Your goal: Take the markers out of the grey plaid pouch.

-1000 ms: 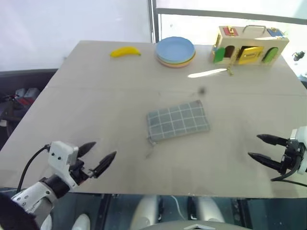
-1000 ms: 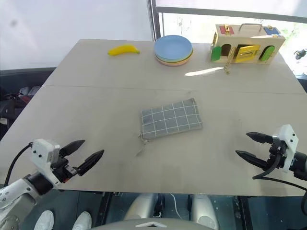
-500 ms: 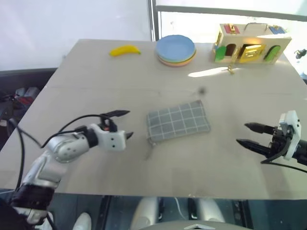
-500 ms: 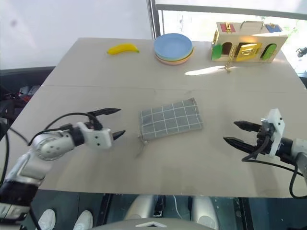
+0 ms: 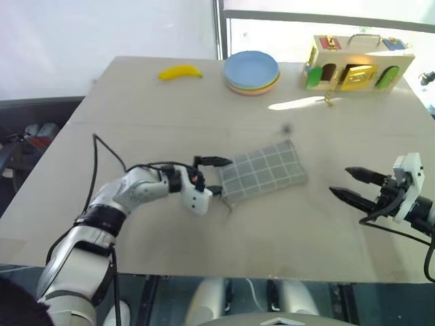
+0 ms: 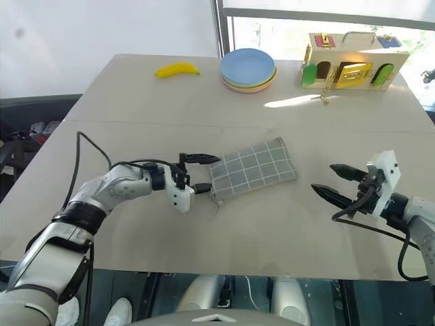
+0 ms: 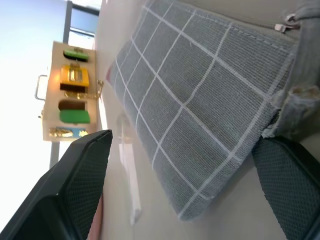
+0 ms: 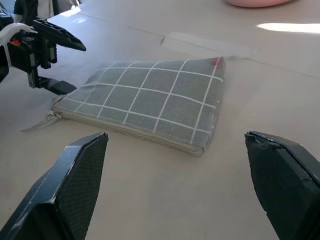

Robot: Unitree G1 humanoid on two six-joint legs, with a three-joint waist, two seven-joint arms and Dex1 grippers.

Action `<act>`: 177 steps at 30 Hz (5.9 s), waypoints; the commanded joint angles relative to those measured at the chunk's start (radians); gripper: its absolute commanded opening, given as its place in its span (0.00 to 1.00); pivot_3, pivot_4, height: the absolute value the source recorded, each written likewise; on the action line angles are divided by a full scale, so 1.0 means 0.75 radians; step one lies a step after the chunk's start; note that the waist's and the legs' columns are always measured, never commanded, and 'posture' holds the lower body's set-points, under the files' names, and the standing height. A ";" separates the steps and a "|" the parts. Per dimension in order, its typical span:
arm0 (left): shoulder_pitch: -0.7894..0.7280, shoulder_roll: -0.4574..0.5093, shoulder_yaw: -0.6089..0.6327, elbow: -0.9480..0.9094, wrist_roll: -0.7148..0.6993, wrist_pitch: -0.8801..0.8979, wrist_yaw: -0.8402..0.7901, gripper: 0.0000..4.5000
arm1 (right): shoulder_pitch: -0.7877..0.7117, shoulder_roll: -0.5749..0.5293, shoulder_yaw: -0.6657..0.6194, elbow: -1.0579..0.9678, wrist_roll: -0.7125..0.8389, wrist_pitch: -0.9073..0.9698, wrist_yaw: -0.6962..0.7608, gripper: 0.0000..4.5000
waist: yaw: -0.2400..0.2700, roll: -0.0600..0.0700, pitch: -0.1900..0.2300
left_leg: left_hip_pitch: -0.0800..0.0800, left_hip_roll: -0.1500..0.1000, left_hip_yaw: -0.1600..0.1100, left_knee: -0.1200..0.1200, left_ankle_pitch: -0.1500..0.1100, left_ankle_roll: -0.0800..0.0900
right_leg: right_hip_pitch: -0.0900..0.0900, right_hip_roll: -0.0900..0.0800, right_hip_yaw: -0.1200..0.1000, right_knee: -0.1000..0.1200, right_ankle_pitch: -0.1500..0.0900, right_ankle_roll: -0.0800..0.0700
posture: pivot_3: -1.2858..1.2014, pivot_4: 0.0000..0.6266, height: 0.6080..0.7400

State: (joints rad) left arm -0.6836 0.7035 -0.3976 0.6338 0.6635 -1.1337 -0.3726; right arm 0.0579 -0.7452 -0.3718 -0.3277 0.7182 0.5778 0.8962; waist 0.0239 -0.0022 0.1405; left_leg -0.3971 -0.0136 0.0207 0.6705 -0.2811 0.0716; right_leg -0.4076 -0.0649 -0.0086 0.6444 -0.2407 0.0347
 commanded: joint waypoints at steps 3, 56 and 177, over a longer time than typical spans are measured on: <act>-0.073 -0.009 -0.175 0.113 0.381 0.023 0.268 0.65 | 0.017 0.020 -0.053 -0.066 0.040 -0.006 -0.034 1.00 | 0.015 0.000 -0.001 | 0.004 -0.001 -0.001 0.002 0.000 0.001 | 0.005 0.001 -0.002 0.000 0.001 0.002 | 0.52 0.24 1.00; 0.357 -0.342 0.143 -0.882 -1.057 1.369 -0.554 0.00 | -0.507 0.148 0.708 -0.223 -0.689 -0.713 0.015 0.88 | -0.013 -0.002 0.002 | -0.003 0.000 -0.001 0.017 0.002 -0.001 | 0.001 0.004 -0.002 0.004 0.002 0.005 | 0.52 0.24 1.00; 0.201 -0.392 0.049 -0.578 -0.660 0.713 -0.482 0.51 | -0.662 0.262 0.537 -0.353 0.061 0.580 -0.499 0.00 | -0.014 -0.003 0.003 | -0.021 -0.001 -0.005 0.020 0.002 0.000 | -0.013 0.003 -0.008 0.004 0.003 0.006 | 0.52 0.24 1.00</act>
State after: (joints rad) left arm -0.5262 0.4132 -0.3598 0.2128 0.2011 -0.5777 -0.7230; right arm -0.4233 -0.5505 0.0360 -0.5495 0.7560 1.0354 0.5163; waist 0.0133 -0.0042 0.1425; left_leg -0.4132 -0.0146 0.0167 0.6858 -0.2799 0.0718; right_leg -0.4172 -0.0623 -0.0143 0.6472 -0.2388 0.0389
